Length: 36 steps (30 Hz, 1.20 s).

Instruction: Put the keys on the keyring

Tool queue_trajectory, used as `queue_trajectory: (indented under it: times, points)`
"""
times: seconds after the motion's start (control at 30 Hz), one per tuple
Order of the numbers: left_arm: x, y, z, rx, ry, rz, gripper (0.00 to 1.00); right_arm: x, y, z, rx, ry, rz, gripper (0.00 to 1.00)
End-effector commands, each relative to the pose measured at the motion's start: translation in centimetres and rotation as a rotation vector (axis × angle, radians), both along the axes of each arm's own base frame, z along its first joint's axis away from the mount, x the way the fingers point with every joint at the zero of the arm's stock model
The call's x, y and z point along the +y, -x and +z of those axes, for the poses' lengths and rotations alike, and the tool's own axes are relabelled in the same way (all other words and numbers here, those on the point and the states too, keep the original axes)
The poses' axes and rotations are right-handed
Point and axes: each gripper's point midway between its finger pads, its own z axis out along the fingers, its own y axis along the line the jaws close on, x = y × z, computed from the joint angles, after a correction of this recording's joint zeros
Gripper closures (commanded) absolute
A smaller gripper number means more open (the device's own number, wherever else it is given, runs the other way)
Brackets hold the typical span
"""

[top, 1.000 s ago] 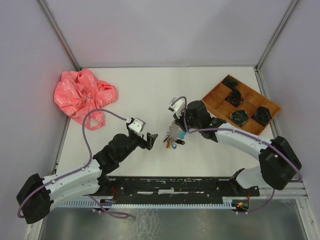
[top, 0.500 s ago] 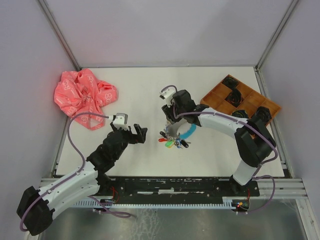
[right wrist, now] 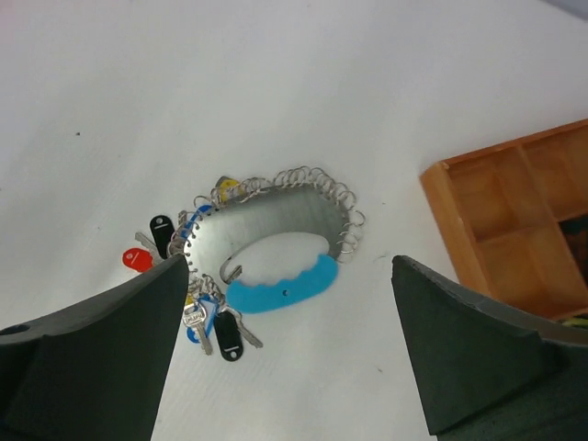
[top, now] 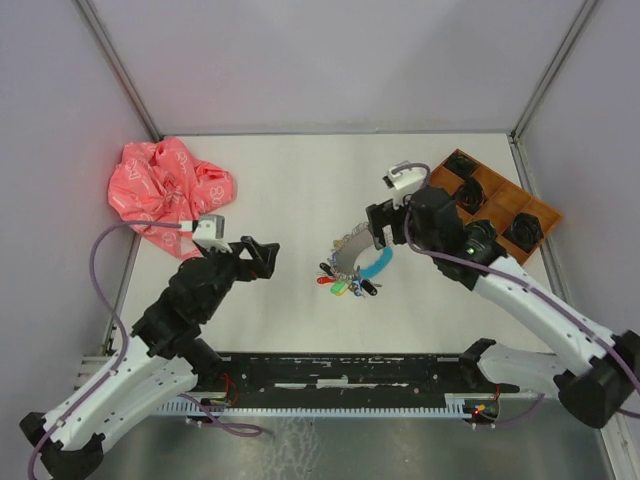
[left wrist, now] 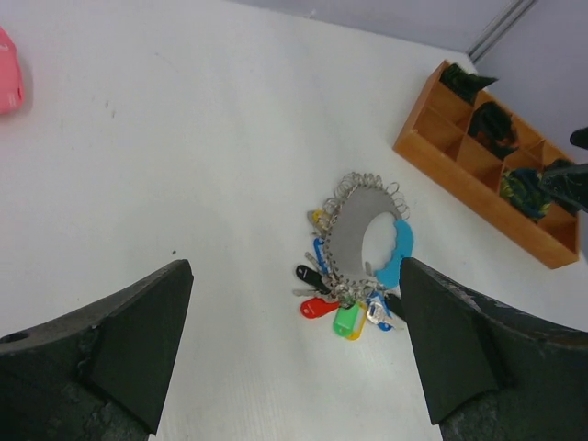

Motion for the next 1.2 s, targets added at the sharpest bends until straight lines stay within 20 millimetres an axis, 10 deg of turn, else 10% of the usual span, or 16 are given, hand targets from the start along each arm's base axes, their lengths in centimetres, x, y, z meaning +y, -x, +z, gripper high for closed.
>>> queue_trajectory:
  times: [0.0,0.23,0.47,1.17]
  points:
    - [2.5,1.8,5.0,-0.057,0.004,0.029,0.01,-5.6,2.4,2.9,-0.066,0.026,-0.163,0.0]
    - [5.6,3.9,8.9,-0.202,-0.03,0.045,0.01,-10.7,6.3,5.3,-0.147,0.018,-0.25,0.0]
    - [7.4,4.6,8.2,-0.253,-0.028,0.094,0.01,-13.8,8.7,5.5,-0.218,-0.037,-0.315,0.0]
    - [8.6,4.5,5.7,-0.268,-0.042,0.149,0.01,-15.1,9.2,5.1,-0.253,-0.076,-0.376,0.0]
